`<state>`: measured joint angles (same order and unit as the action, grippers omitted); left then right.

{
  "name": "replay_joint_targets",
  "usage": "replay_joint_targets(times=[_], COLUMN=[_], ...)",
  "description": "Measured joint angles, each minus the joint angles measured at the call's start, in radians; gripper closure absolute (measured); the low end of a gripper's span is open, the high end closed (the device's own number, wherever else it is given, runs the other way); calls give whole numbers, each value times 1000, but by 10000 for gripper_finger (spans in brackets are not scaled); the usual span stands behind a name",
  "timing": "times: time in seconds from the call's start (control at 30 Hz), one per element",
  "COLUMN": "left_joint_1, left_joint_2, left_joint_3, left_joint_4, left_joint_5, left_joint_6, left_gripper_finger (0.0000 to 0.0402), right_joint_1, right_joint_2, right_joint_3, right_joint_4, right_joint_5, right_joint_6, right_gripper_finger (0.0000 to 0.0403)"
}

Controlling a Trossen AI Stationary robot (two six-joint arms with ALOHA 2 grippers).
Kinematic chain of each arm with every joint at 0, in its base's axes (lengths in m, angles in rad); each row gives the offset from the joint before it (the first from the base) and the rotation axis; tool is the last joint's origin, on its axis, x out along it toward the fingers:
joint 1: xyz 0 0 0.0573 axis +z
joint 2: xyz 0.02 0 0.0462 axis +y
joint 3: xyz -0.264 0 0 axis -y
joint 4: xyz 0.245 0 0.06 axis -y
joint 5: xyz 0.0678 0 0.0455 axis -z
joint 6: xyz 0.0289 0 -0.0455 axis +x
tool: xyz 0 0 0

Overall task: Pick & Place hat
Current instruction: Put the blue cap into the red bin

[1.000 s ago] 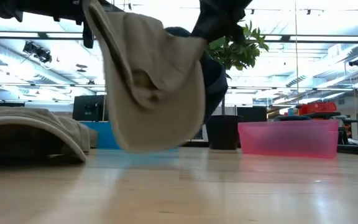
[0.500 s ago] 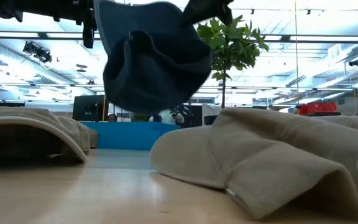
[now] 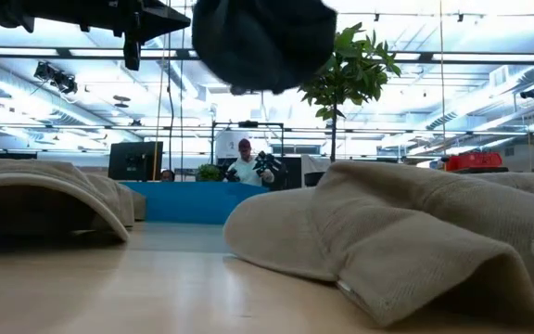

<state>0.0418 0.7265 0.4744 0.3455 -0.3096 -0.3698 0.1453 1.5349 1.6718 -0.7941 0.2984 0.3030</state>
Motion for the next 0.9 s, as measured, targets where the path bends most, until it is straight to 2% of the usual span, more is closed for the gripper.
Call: replay_joint_targets(times=[0.17,0.37,0.53,0.63,0.73,0.9], left_joint_1=[-1,-1,-1,-1,-1,-2], left_joint_2=[0,0,0,0,0,0], left_joint_3=[0,0,0,0,0,0], left_joint_4=[80,288,419,444,440,438], left_joint_5=[8,144,277,347,359,359], left_joint_6=[67,199,423,574,593,586], left_gripper_finger=[394,394,394,394,394,394], right_joint_1=[-2,-6,-39,-68,-101,-128], right_joint_2=[-79,-108,-103,-103,-102,-102], right_joint_3=[0,0,0,-18,-44,-135], right_joint_4=[-3,46,86,94,119,279], right_joint_5=[-107,-224,-427,-495,-571,-642], right_joint_6=[44,76,110,130,155,213], right_gripper_finger=[396,396,396,396,396,396])
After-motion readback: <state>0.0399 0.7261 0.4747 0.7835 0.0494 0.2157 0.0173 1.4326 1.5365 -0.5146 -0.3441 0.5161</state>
